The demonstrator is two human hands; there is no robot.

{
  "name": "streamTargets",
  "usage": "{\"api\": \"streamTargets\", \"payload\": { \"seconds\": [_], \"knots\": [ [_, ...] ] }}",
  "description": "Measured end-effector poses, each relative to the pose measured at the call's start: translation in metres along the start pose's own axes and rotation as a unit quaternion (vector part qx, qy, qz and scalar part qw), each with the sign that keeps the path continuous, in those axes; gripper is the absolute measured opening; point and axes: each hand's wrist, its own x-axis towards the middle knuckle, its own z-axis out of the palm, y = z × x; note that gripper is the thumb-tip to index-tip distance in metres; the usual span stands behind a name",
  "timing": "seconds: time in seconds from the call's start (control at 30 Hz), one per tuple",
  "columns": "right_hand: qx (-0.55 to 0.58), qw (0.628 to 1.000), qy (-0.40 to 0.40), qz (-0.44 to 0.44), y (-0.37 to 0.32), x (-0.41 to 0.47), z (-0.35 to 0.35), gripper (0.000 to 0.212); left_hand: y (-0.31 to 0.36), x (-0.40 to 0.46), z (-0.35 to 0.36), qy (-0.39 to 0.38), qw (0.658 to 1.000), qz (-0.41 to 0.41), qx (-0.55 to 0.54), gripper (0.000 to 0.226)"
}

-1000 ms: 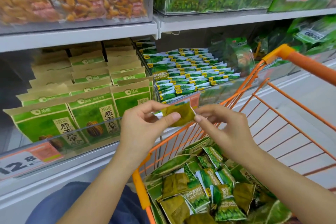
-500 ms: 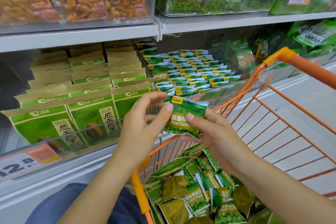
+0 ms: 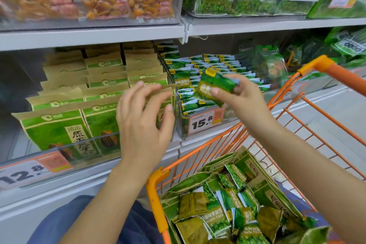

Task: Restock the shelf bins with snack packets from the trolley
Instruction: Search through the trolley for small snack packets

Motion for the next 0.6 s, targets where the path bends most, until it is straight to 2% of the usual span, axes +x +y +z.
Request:
{"api": "streamTargets", "payload": {
  "seconds": [0.07, 0.13, 0.2, 0.37, 0.43, 0.5, 0.6],
  "knots": [
    [-0.046, 0.999, -0.003, 0.002, -0.001, 0.028, 0.003, 0.023, -0.003, 0.002, 0.004, -0.005, 0.999, -0.039, -0.001, 0.025],
    [-0.115, 0.992, -0.034, 0.031, 0.005, 0.055, 0.011, 0.022, -0.006, 0.0, 0.009, -0.01, 0.999, -0.032, 0.007, 0.023],
    [-0.152, 0.985, -0.054, 0.056, 0.016, 0.079, 0.021, 0.03, -0.009, -0.001, 0.011, -0.02, 0.999, -0.015, 0.02, 0.023],
    [-0.109, 0.986, -0.072, 0.099, 0.037, 0.109, 0.042, 0.062, -0.01, 0.0, 0.008, -0.022, 1.0, -0.015, 0.014, 0.02],
    [-0.113, 0.985, -0.077, 0.106, 0.045, 0.114, 0.047, 0.056, -0.01, 0.002, 0.009, -0.024, 1.0, -0.008, 0.017, 0.019],
    [-0.125, 0.985, -0.07, 0.1, 0.052, 0.117, 0.05, 0.039, -0.01, 0.003, 0.01, -0.024, 1.0, -0.006, 0.019, 0.018],
    [-0.158, 0.984, -0.04, 0.077, 0.053, 0.114, 0.046, 0.038, -0.01, 0.004, 0.011, -0.018, 1.0, -0.009, 0.01, 0.019]
  ]
}}
